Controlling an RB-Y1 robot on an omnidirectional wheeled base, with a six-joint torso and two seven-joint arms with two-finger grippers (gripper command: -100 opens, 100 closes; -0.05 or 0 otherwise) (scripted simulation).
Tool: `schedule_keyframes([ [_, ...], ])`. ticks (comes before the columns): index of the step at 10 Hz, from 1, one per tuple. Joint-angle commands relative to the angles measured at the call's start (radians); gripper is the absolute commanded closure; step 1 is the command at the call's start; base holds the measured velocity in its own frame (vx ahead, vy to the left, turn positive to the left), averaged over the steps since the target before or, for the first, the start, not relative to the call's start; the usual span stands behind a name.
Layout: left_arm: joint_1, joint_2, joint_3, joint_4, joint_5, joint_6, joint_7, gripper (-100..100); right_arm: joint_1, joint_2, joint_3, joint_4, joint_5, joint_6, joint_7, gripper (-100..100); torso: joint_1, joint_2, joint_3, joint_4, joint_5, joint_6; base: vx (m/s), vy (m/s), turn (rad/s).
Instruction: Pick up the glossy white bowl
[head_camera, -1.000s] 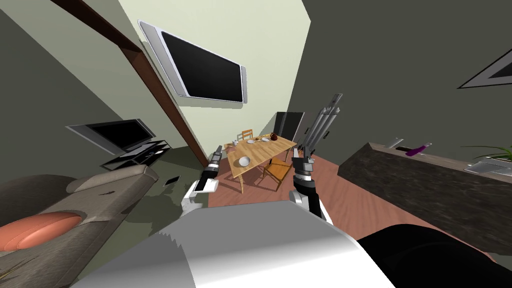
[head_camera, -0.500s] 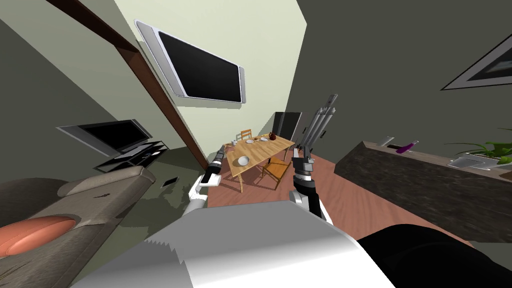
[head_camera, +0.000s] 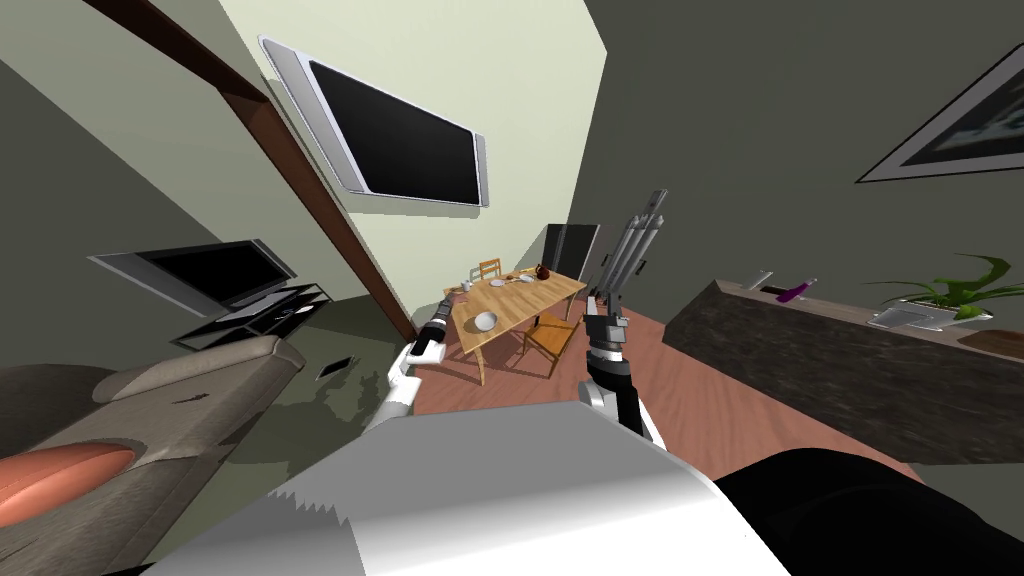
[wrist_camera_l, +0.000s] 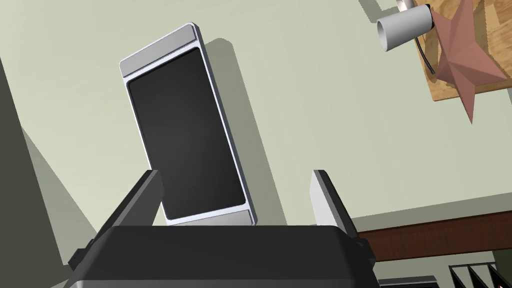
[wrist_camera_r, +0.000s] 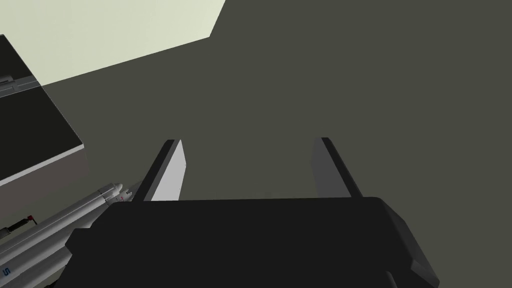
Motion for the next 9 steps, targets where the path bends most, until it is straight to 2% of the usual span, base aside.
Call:
schedule_keyframes([
  [1,-0.05,0.003,0.01,0.05,-0.002,0.05,0.005,-100,0.0,0.0,0.0,0.0,0.0,0.0,0.0,0,0.0,0.0,0.0,0.0,0.0,0.0,-0.014,0.017,-0.075],
  [2,-0.062,0.003,0.01,0.084,-0.002,0.062,0.005,-100,0.0,0.0,0.0,0.0,0.0,0.0,0.0,0,0.0,0.0,0.0,0.0,0.0,0.0,-0.01,0.017,-0.045],
  [4,-0.116,0.004,0.021,0.133,-0.005,0.114,0.009,-100,0.0,0.0,0.0,0.0,0.0,0.0,0.0,0,0.001,-0.001,0.0,0.0,0.0,0.0,-0.004,0.019,-0.059],
  [6,-0.116,0.004,0.021,0.157,-0.005,0.114,0.009,-100,0.0,0.0,0.0,0.0,0.0,0.0,0.0,0,0.0,-0.001,-0.001,0.0,0.0,0.0,0.0,0.004,0.003],
  [7,-0.167,0.004,0.032,0.205,-0.008,0.164,0.015,-100,0.0,0.0,0.0,0.0,0.0,0.0,0.0,0,0.0,-0.001,-0.001,0.0,0.0,0.0,0.003,0.012,-0.089],
  [8,-0.169,0.004,0.032,0.227,-0.008,0.168,0.015,-100,0.0,0.0,0.0,0.0,0.0,0.0,0.0,0,0.0,-0.001,-0.001,0.0,0.0,0.0,0.003,0.019,-0.058],
  [9,-0.209,0.003,0.043,0.256,-0.011,0.209,0.021,-100,0.0,0.0,0.0,0.0,0.0,0.0,0.0,0,0.0,-0.001,-0.001,0.0,0.0,0.0,0.005,0.03,-0.078],
])
